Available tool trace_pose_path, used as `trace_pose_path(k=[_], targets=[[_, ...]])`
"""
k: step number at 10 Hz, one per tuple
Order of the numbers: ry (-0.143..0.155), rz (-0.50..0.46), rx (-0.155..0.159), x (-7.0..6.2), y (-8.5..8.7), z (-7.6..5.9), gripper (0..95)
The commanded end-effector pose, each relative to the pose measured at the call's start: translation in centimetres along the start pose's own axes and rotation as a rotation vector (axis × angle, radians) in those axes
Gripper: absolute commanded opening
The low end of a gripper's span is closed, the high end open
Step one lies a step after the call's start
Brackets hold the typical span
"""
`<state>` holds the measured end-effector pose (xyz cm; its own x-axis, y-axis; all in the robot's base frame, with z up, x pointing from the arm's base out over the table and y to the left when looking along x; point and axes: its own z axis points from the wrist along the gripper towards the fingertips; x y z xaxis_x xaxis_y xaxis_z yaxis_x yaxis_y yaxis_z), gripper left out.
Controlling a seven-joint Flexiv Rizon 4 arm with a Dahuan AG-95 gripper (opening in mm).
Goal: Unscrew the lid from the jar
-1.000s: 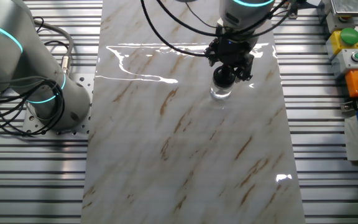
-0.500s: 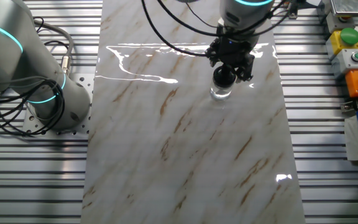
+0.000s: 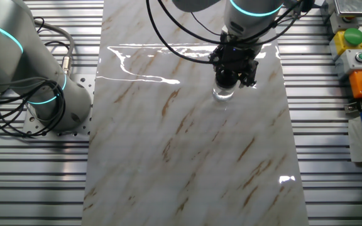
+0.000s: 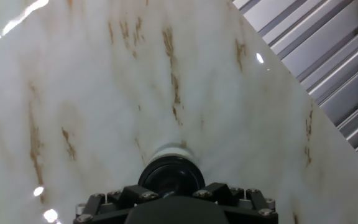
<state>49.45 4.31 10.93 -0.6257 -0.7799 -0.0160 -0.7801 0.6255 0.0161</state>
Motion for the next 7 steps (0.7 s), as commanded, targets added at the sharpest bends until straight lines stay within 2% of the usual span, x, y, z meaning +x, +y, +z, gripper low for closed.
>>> trace_pose_path(k=[1,7], targets=[[-0.004,0.01,-0.001,0.0,0.1,0.3,76.0],[-0.003,0.041,-0.004,0.3,1.1,1.1,76.0]])
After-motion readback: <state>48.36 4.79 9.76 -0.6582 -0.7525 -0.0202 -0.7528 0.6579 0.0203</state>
